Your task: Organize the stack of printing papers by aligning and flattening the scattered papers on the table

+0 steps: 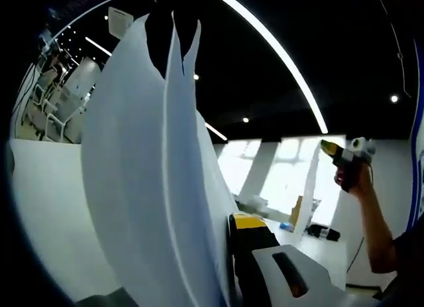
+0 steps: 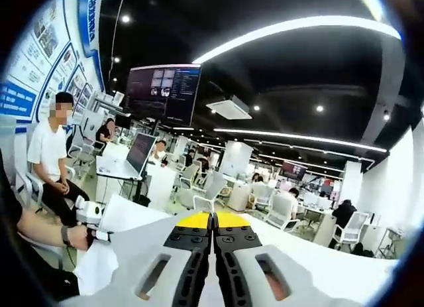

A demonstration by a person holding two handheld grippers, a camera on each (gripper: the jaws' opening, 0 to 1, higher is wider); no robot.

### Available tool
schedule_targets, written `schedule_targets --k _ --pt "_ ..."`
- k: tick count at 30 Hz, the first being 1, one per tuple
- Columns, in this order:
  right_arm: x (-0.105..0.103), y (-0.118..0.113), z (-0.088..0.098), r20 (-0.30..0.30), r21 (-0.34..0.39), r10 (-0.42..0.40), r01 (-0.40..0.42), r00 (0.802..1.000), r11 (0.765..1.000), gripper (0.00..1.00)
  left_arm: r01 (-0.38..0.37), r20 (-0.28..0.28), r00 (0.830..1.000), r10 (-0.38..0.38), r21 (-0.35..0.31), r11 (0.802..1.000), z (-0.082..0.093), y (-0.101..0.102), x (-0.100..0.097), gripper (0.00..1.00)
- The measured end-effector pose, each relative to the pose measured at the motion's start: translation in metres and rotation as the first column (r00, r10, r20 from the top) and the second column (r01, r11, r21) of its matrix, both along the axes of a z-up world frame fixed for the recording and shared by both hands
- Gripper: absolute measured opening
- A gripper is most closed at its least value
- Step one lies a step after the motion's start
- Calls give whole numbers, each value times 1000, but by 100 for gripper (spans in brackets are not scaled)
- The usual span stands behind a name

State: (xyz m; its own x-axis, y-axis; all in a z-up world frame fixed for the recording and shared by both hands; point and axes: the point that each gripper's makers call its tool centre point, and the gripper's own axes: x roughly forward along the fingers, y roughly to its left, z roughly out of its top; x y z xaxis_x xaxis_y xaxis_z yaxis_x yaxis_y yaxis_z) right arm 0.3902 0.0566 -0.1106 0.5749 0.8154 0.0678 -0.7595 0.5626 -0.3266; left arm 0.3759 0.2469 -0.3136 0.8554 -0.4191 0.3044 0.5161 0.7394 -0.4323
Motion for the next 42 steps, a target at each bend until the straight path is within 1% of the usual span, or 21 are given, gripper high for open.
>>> schedule_targets --k 1,3,7,13,21,24,26,29,32,34,35,37,40,42 --pt "1 5 0 27 -15 -4 4 1000 1000 0 1 0 1000 -1 1 1000 0 0 0 7" --pt "3 17 -1 41 -35 -5 6 999 999 0 0 -2 1000 0 3 1000 -1 0 1 7" --pt "6 40 -6 24 -47 20 -19 999 999 0 0 -3 1000 0 3 1000 -1 0 1 7" --pt "14 65 -16 12 -60 18 -17 1000 998 0 5 -1 1000 -5 -2 1000 0 1 1 7" --pt "29 93 -28 49 -133 23 -16 999 991 0 9 -4 1000 -9 2 1000 -1 0 1 7" --pt "35 104 -38 48 -173 30 -21 998 985 0 10 -4 1000 -10 4 1000 -1 0 1 7" --pt "36 108 -47 77 -233 52 -32 996 972 0 10 -2 1000 -10 0 1000 0 0 0 7" --pt "43 103 -60 115 -321 36 3 993 947 0 11 0 1000 -11 -5 1000 0 1 0 7" --pt "47 99 -64 94 -330 43 -10 995 944 0 12 0 1000 -12 -3 1000 0 1 0 7" --pt "50 93 -67 85 -353 42 -10 996 936 0 13 0 1000 -13 -4 1000 0 1 0 7" --pt "52 89 -70 98 -397 45 -2 994 918 0 13 1 1000 -13 -5 1000 1 1 -1 7" --pt "55 86 -73 107 -432 46 5 993 902 0 12 1 1000 -12 -5 1000 1 1 -1 7" --pt "55 84 -76 93 -458 68 -18 993 889 0 11 1 1000 -11 -5 1000 1 2 -1 7" --pt "60 80 -81 100 -505 72 -12 992 863 0 10 0 1000 -10 -5 1000 1 2 -1 7"
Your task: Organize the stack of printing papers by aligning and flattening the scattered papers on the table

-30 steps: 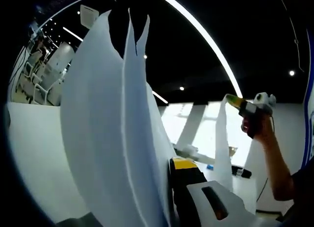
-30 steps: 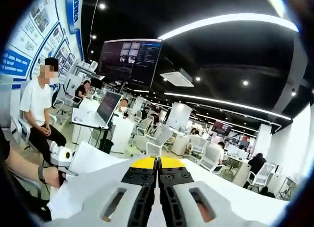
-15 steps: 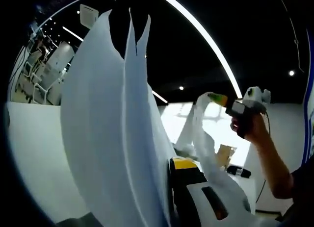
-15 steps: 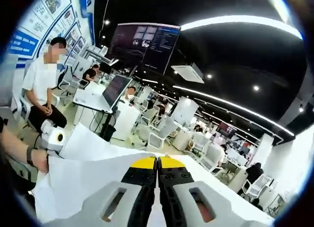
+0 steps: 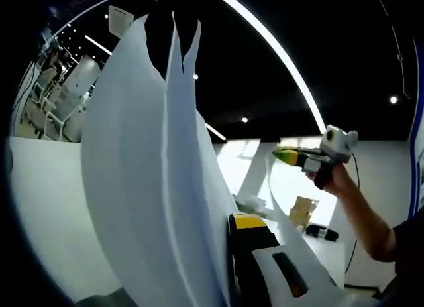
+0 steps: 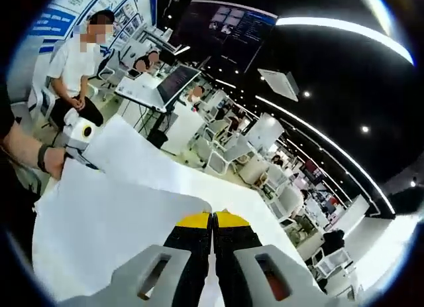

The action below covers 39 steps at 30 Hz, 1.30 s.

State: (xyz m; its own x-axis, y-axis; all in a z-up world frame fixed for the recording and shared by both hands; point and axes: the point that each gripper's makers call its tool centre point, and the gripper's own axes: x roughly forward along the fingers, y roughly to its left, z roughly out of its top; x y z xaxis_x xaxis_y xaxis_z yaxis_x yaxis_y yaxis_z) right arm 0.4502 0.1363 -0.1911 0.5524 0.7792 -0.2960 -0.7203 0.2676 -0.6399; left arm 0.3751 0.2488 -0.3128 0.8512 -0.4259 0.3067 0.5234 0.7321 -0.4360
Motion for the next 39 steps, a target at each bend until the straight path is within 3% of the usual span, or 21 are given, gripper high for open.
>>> schedule_targets --k 6,10,14,18,23,27,35,39 --pt "16 -10 -8 23 -108 -24 27 999 994 0 0 -1 1000 0 0 1000 0 0 0 7" --pt "38 -17 -4 91 -194 -45 62 995 979 0 1 -2 1000 -1 3 1000 0 0 0 7" --pt "43 -16 7 156 -299 -16 63 988 952 0 1 -3 1000 -1 3 1000 -1 0 1 7" --pt "46 -12 10 145 -332 3 46 989 942 0 1 -3 1000 -1 2 1000 -1 0 1 7" --pt "63 -16 7 202 -472 35 66 979 879 0 3 -3 1000 -3 -3 1000 -1 0 1 7" --pt "66 -16 6 210 -515 66 53 976 856 0 4 2 1000 -4 -26 1000 0 2 1 8" --pt "80 -23 16 283 -571 59 119 957 812 0 7 6 1000 -7 -45 999 0 2 0 8" --pt "76 -12 22 297 -560 90 97 951 823 0 9 7 1000 -9 -35 999 -1 0 1 8"
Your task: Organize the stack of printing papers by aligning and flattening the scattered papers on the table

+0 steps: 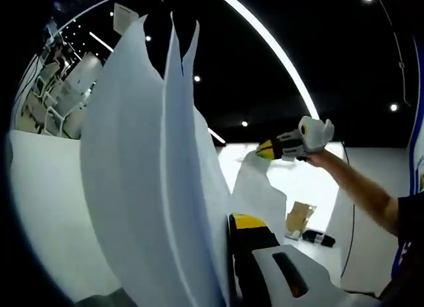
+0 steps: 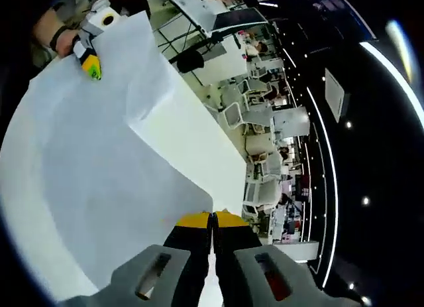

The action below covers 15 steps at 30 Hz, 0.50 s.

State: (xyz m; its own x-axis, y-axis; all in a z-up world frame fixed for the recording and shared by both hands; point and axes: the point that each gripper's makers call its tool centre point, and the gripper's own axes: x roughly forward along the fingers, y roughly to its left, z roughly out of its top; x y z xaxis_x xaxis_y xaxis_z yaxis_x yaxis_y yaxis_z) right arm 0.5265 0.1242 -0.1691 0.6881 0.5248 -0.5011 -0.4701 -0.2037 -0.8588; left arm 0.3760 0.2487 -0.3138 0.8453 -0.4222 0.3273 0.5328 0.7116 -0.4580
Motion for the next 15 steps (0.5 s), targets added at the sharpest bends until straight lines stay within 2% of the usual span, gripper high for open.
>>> schedule_targets --k 2,9,15 --pt "-4 9 3 27 3 25 -25 999 1000 0 1 0 1000 -1 7 1000 -1 -1 0 8" --pt "-30 38 4 64 18 93 -94 994 995 0 2 -2 1000 -2 33 999 -3 -4 0 9" --pt "-52 74 5 105 64 175 -182 979 981 0 5 0 1000 -5 54 999 -4 -8 -1 10"
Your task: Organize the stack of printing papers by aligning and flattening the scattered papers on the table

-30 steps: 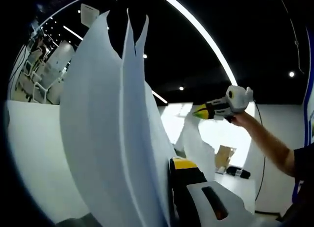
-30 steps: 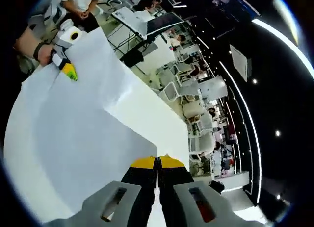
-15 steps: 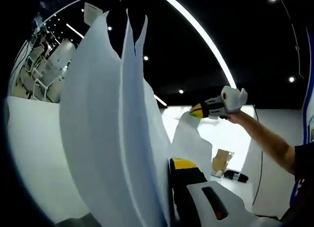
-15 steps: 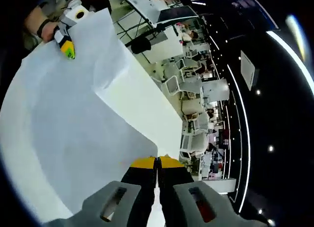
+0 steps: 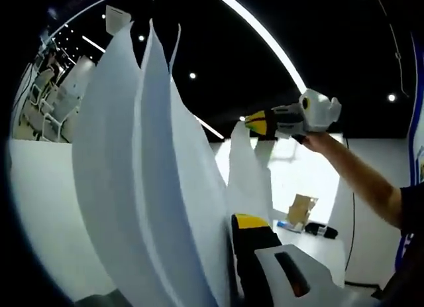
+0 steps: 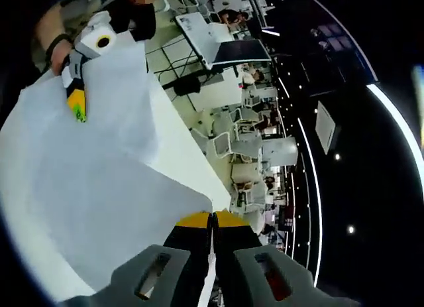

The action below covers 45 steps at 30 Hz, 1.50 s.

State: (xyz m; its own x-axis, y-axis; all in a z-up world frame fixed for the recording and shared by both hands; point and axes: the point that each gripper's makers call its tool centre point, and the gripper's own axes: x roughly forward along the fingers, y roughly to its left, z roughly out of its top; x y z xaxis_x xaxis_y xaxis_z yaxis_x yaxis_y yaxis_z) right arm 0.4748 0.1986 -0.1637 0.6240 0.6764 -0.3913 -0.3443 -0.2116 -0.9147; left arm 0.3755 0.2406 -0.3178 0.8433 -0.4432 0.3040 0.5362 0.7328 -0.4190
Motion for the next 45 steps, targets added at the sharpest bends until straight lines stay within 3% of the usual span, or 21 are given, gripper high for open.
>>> schedule_targets --k 3,6,20,27,45 --pt "-6 11 -1 -1 25 23 -23 1000 999 0 1 0 1000 -1 1 1000 0 -1 -1 10" --pt "-18 27 -4 -40 87 74 -71 996 994 0 5 3 1000 -5 -7 1000 1 -1 -1 11" --pt "-50 66 -50 -135 120 181 -165 974 979 0 3 1 1000 -3 -9 1000 2 4 -1 13" --pt "-64 80 -62 -141 121 217 -201 966 972 0 3 0 1000 -3 -12 1000 2 4 -2 14" --pt "-86 97 -70 -170 126 281 -262 944 957 0 3 -1 1000 -3 -10 1000 4 0 -5 14"
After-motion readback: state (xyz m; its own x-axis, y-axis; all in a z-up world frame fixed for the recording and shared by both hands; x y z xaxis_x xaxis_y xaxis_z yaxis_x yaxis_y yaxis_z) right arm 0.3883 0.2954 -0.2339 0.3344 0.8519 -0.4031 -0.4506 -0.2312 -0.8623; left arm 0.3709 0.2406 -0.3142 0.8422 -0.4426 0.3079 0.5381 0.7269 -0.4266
